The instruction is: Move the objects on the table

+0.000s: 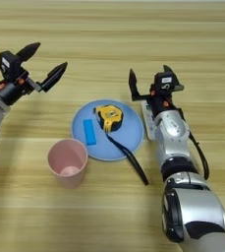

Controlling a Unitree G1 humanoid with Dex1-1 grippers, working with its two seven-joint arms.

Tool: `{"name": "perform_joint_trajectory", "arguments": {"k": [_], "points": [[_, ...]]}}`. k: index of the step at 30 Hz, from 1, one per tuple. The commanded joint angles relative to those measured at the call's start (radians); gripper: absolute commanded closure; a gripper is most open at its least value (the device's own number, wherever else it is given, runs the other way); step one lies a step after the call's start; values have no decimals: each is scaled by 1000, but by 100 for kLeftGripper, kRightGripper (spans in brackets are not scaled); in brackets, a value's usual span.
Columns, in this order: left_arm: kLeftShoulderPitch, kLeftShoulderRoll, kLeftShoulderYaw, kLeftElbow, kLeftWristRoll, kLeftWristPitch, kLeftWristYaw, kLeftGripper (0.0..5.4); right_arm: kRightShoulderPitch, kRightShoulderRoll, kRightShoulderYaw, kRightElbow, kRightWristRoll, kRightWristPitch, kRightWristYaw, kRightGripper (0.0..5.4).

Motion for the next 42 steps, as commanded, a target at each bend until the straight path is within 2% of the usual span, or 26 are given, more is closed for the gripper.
{"name": "perform_joint_trajectory", "arguments": {"k": [1, 4, 9, 12, 14, 17, 24, 30, 33, 42], "points": [[-30, 3, 4, 92, 62, -50, 61, 4, -3, 0, 4, -15, -7, 8, 1, 0], [-29, 0, 19, 146, 93, -80, 137, 4, -1, 0, 6, -17, -7, 8, 3, 0], [-26, 2, 18, 235, 132, -97, 207, 4, 4, 0, 9, -24, -4, 12, 16, 0], [-33, -6, 37, 288, 124, -97, 226, 4, 10, 0, 14, -32, -1, 18, 40, 0], [-42, -4, 41, 328, 140, -114, 261, 4, 17, 0, 21, -41, 1, 25, 62, 0], [-58, -13, 64, 373, 123, -110, 290, 4, 33, 4, 35, -63, 3, 35, 100, 0], [-70, -22, 77, 407, 130, -143, 324, 4, 75, 8, 63, -139, 34, 131, 225, 0], [-77, -27, 71, 426, 140, -160, 330, 4, 117, -3, 92, -258, 63, 262, 319, 0], [-80, -28, 72, 434, 142, -164, 332, 4, 141, -20, 111, -319, 48, 312, 340, 0], [-89, -34, 76, 449, 151, -169, 327, 4, 286, -188, 245, -573, -34, 456, 529, 0]]}}
